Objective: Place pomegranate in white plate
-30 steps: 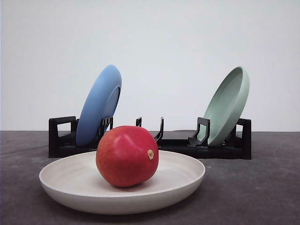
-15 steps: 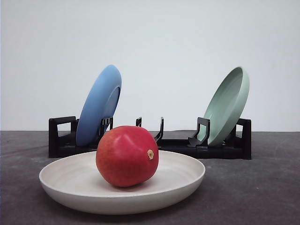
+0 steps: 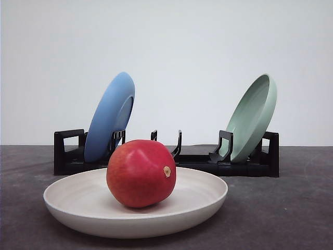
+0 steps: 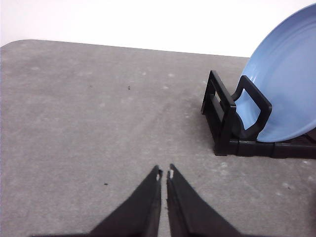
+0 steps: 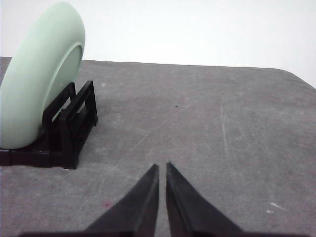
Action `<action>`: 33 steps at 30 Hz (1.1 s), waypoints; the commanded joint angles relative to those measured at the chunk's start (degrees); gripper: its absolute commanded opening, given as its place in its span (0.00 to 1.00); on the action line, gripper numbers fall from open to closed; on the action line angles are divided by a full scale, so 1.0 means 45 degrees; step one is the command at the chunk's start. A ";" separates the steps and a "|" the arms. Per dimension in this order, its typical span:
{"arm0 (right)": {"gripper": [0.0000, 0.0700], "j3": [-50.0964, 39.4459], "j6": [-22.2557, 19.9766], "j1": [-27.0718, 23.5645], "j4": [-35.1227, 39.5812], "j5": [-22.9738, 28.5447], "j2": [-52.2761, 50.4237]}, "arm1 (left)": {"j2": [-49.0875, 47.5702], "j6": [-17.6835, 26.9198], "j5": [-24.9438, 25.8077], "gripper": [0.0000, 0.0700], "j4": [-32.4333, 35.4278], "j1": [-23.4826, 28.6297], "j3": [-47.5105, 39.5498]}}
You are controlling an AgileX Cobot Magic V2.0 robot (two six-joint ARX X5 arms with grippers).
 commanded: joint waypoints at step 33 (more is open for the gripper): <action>0.03 -0.0049 0.0185 -0.0015 0.0174 0.0044 -0.0010 | -0.0013 0.0039 -0.0063 0.00 0.0155 0.0019 -0.0121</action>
